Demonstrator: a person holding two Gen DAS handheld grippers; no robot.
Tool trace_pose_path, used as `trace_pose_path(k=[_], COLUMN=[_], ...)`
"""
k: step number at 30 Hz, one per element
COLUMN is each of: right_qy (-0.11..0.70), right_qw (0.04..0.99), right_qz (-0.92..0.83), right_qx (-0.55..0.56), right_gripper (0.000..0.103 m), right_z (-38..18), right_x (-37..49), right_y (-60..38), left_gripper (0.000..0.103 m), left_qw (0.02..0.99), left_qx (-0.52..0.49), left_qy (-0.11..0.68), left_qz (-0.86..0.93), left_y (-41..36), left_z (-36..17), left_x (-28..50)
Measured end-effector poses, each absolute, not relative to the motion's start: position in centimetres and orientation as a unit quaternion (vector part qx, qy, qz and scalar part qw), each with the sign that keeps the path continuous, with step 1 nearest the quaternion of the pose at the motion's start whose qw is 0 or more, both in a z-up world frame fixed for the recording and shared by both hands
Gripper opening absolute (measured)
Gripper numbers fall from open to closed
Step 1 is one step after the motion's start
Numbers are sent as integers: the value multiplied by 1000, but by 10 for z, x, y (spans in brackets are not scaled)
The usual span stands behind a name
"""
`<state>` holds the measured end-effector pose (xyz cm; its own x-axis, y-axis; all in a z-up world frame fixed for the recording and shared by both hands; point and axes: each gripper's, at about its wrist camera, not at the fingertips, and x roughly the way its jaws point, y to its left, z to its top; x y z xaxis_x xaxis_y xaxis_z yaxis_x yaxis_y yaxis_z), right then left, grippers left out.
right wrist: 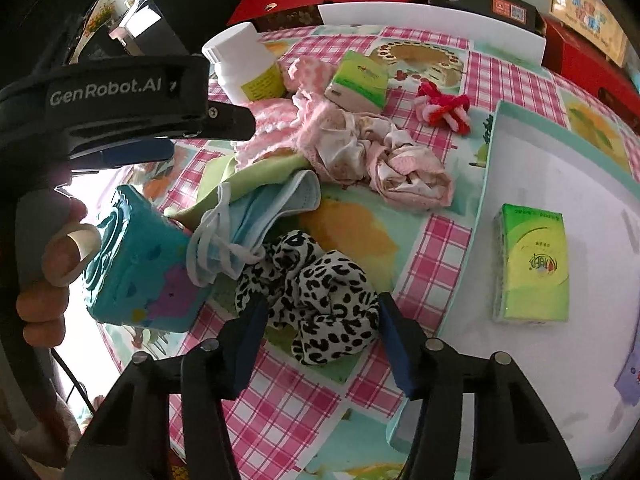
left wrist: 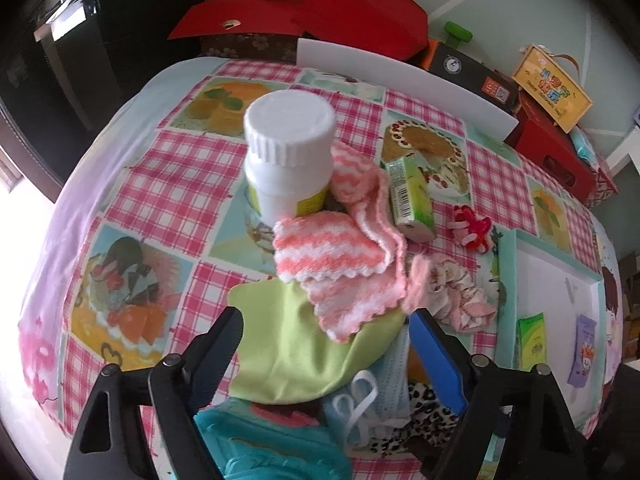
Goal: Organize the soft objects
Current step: 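Grasp the leopard-print scrunchie with the right tool while the left tool reaches the pink cloth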
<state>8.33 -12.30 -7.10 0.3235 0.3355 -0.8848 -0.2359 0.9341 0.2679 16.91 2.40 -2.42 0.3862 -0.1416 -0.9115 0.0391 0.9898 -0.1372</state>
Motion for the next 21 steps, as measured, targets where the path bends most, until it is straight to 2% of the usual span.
trace_pose_path(k=[8, 12, 13, 15, 18, 20, 21], right_qy=[557, 556, 555, 555, 555, 554, 552], right_qw=[810, 808, 809, 809, 808, 809, 811], right_qz=[176, 187, 187, 184, 182, 181, 180], right_qx=[52, 51, 52, 56, 71, 75, 72], right_gripper=[55, 54, 53, 39, 35, 32, 30], right_z=[-72, -75, -75, -76, -75, -74, -73], right_x=[90, 93, 94, 92, 90, 90, 89], right_y=[-130, -127, -127, -126, -134, -137, -137], left_gripper=[87, 83, 82, 81, 80, 71, 70], left_qw=[831, 831, 831, 832, 834, 834, 834], left_qx=[-45, -51, -52, -53, -58, -60, -61], left_qy=[550, 550, 550, 548, 544, 542, 542], left_qz=[-64, -68, -68, -71, -74, -77, -78], left_y=[13, 11, 10, 9, 8, 8, 7], left_z=[-28, -30, -30, -30, -29, -29, -29], left_x=[174, 178, 178, 179, 180, 181, 181])
